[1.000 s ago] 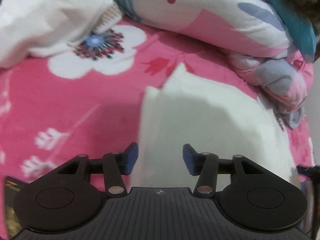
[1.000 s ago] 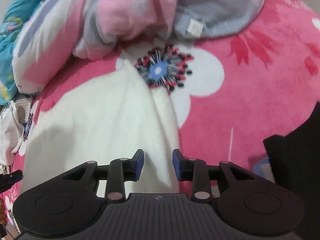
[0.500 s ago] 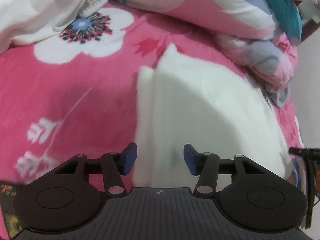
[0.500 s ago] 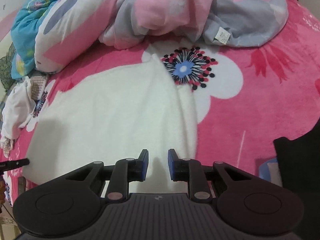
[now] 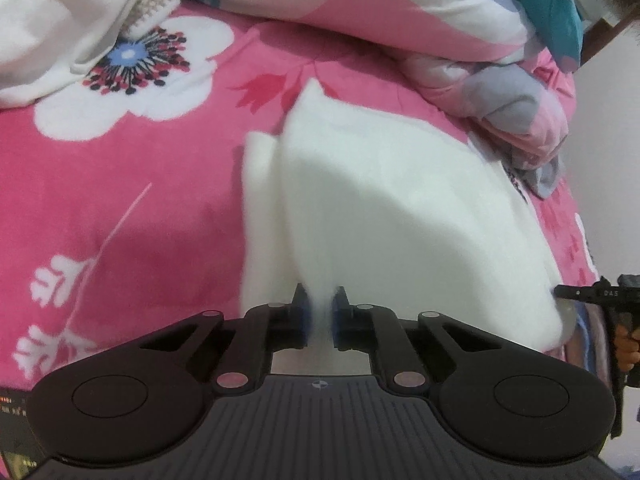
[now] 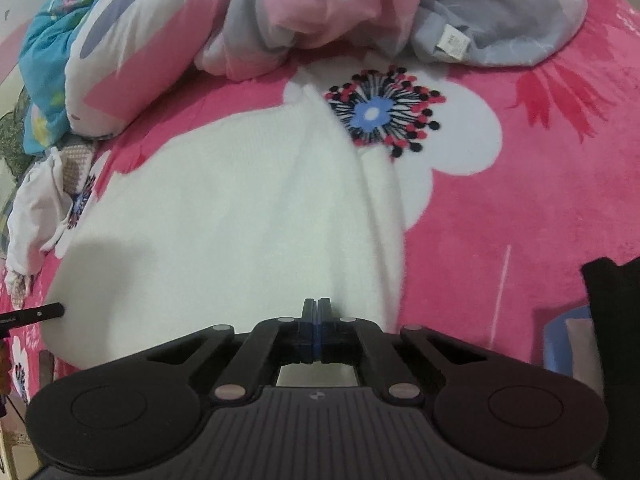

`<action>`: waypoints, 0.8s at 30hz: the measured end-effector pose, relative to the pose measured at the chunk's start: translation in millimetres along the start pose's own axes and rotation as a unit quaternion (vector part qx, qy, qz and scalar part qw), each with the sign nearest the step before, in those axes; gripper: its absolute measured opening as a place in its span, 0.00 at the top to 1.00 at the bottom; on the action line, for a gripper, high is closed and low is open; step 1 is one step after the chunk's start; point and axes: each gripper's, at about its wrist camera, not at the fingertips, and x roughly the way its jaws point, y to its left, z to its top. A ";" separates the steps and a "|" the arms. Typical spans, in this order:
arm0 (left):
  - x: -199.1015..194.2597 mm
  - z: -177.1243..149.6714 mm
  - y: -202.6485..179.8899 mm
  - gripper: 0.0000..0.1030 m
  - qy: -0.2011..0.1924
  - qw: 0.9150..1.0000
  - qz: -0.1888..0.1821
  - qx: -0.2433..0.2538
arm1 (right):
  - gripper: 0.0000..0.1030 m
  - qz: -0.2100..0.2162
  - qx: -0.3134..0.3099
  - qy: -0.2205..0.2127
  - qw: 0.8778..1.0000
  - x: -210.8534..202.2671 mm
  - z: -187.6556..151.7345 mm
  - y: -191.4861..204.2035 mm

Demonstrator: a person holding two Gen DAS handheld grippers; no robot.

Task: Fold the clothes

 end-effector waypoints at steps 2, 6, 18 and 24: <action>-5.3 -2.3 5.3 0.92 0.004 1.000 -0.013 -0.014 | 1.00 0.004 0.004 0.001 1.000 -4.9 -1.0 -5.2; -3.8 -8.0 8.9 0.92 0.017 1.000 -0.006 -0.016 | 1.00 -0.013 0.002 -0.006 1.000 -22.7 -9.9 -13.0; 9.5 -4.9 11.0 0.89 0.028 0.999 0.002 -0.023 | 0.71 -0.015 -0.066 -0.003 0.998 -0.9 8.4 -10.0; 12.9 -7.5 9.4 0.89 0.023 1.000 0.006 -0.012 | 0.84 0.001 -0.044 0.011 0.999 -2.2 0.6 -17.3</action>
